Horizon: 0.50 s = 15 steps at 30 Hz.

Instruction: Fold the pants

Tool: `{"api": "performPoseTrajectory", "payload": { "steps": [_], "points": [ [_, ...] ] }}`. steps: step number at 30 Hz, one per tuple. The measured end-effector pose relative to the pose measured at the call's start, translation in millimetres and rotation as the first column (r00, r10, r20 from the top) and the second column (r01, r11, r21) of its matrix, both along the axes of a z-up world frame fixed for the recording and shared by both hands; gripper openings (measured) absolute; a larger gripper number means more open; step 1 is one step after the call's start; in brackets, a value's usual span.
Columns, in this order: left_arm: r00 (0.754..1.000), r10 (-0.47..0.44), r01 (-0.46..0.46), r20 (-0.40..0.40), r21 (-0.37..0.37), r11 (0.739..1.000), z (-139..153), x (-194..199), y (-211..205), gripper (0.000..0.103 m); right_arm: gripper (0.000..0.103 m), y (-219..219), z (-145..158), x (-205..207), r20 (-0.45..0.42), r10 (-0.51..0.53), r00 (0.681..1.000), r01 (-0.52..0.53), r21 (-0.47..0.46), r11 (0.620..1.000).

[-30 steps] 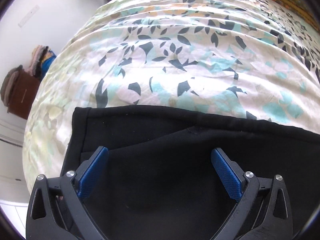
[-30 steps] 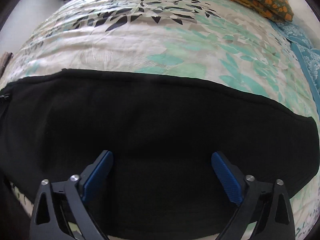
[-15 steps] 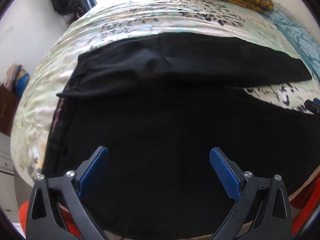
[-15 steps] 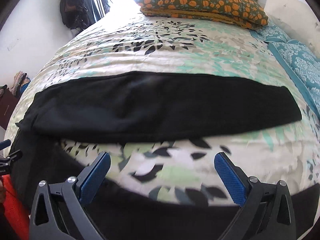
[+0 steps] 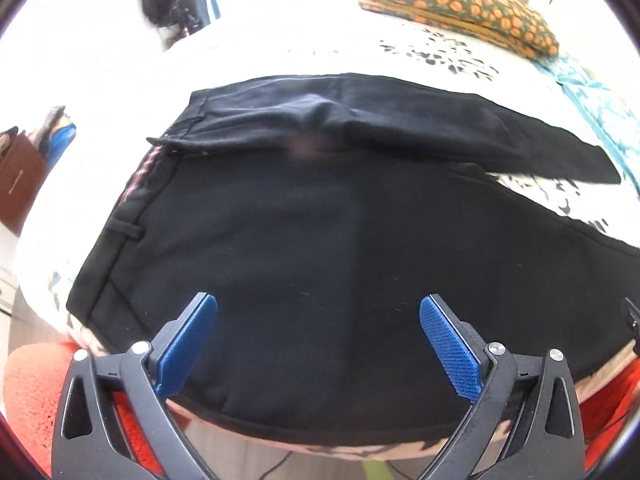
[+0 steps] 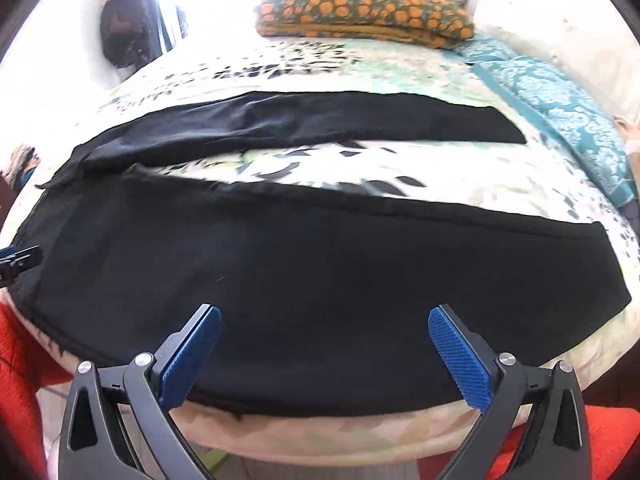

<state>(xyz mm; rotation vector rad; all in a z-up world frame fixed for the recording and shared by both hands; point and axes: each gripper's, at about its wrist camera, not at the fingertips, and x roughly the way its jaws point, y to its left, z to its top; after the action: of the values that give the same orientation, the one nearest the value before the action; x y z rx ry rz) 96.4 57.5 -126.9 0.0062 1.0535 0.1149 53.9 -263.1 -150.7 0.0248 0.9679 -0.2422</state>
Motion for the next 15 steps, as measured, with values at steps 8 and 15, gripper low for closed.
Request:
{"api": "performPoseTrajectory", "payload": {
  "steps": [8,15],
  "points": [
    [0.993,0.048,-0.046,-0.104,0.025,0.999,-32.5,4.5,15.7,0.102,0.103,-22.8,-36.3,6.9,-0.072,-0.071,0.995,0.075,0.061,0.995],
    [0.994,0.065,-0.060,-0.086,0.064,0.996,-36.9,5.4,8.3,0.102,0.103,-21.0,-41.0,5.2,-0.045,-0.078,0.996,0.080,0.044,0.996]
  ]
}}
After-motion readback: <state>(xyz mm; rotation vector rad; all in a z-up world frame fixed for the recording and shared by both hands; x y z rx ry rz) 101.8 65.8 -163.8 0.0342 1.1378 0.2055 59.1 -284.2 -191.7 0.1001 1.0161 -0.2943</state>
